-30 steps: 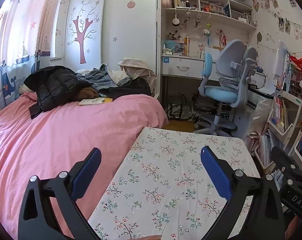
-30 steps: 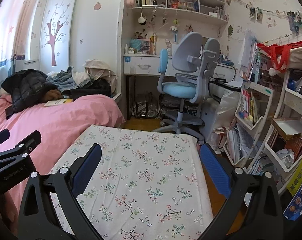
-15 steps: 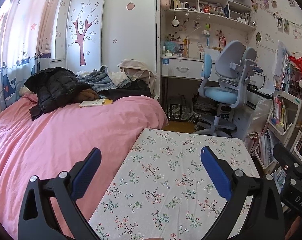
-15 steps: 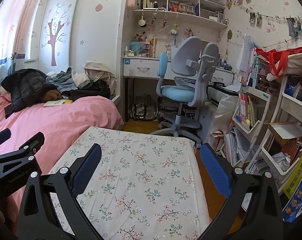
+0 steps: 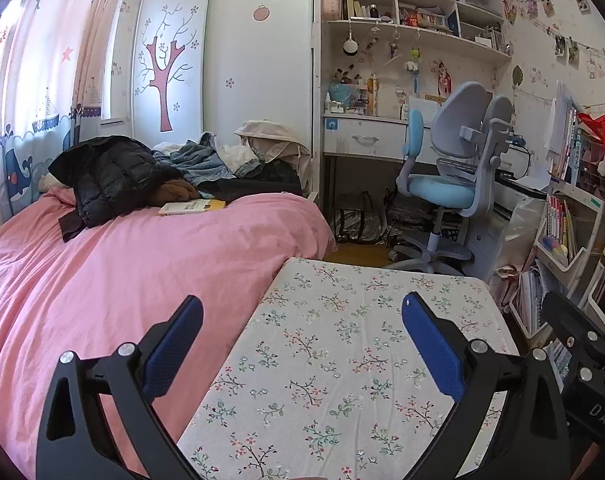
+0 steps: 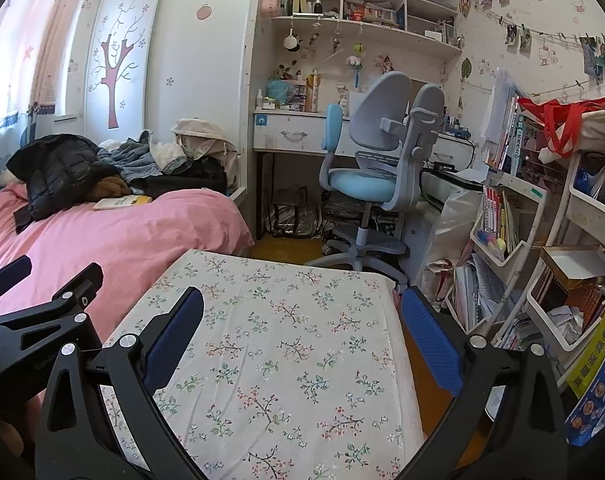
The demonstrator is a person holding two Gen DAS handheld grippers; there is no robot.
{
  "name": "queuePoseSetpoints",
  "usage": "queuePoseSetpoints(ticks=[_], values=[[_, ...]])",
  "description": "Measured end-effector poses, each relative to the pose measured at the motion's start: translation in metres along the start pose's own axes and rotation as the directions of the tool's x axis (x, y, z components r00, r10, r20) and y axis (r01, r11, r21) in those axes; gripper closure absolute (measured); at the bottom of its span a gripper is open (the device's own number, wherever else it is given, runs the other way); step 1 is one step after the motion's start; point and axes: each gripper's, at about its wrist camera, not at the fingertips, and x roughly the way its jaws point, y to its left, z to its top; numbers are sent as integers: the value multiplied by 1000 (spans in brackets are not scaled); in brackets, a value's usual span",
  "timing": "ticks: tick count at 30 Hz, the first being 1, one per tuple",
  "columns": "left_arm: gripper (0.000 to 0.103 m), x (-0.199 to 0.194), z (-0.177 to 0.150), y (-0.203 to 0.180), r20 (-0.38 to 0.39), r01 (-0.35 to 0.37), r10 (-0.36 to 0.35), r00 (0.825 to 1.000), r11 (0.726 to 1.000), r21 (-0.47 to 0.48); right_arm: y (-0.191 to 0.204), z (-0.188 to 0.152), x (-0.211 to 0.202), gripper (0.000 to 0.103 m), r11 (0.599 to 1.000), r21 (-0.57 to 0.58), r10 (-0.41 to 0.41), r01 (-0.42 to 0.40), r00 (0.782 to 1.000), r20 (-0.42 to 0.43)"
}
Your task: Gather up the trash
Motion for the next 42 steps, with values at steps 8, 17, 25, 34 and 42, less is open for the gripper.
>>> queuePoseSetpoints(ticks=[8,17,25,34,42], values=[[8,-1,0,-1,2,-1,1,1000,1000,2,4,2,-6,7,1000,-10,4,-4,1000,-11],[8,-1,0,-2,2,0,0,1000,1000,2,5,5,-17,8,1000,-12,12,-12,1000,-8],[8,-3,0,-4,5,-5,5,1000,1000,-2,6,5,-20,8,1000,-15,12,-12,1000,-14],[8,-4,0,-4,10,0,0,1000,1000,0,8,9,-22,8,1000,-18,25,-25,999,-25],[8,-4,-2,-5,10,-2,2,1000,1000,9,7,8,-17,8,999,-14,33,-34,999,-41]])
